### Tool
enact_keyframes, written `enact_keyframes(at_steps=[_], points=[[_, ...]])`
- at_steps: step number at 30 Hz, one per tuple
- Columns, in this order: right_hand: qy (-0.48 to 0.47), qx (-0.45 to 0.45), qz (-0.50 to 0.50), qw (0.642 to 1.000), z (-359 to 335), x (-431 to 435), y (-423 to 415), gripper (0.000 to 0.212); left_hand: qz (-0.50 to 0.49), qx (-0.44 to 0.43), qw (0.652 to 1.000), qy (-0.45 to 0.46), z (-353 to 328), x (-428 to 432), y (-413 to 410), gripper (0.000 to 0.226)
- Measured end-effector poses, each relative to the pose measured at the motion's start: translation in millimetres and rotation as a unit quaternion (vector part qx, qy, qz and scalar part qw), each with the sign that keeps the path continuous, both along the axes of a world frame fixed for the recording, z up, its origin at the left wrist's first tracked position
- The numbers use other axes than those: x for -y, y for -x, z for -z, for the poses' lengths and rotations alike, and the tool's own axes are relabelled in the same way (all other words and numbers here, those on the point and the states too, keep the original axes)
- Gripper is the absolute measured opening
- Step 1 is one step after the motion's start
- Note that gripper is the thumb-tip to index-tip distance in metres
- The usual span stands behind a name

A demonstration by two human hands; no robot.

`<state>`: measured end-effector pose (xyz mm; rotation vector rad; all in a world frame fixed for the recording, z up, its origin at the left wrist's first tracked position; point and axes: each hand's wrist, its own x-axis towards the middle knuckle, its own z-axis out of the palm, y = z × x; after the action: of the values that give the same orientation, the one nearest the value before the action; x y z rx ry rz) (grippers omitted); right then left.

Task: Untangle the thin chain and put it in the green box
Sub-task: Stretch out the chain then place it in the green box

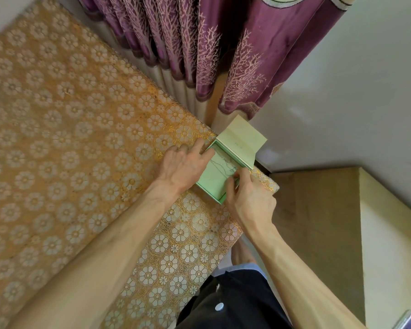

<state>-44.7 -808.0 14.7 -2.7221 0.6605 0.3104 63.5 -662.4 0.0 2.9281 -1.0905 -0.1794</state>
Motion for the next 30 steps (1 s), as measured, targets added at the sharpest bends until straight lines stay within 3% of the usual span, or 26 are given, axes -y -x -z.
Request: enact_keyframes(at_steps=[5,9,14,20,25,30], points=[[-0.009,-0.034,-0.016,0.999,-4,5,1,0.033,0.019,-0.043,0.998,0.029,-5,-2,0,0.024],[-0.009,-0.038,-0.025,0.999,-3,4,-5,0.028,0.025,-0.062,0.997,0.043,0,0,-2,0.019],[-0.009,-0.025,-0.017,0.999,-3,2,-4,0.021,-0.069,-0.075,0.99,0.102,-7,10,-1,0.02],[-0.02,-0.018,-0.006,1.0,-2,2,-2,0.023,-0.025,-0.081,0.995,0.061,6,4,-1,0.01],[-0.025,-0.026,-0.016,0.999,-9,7,-2,0.025,-0.015,-0.109,0.993,0.045,-8,-1,1,0.025],[-0.019,-0.03,-0.055,0.998,-19,16,5,0.027,-0.086,-0.138,0.983,0.082,-22,-12,18,0.033]])
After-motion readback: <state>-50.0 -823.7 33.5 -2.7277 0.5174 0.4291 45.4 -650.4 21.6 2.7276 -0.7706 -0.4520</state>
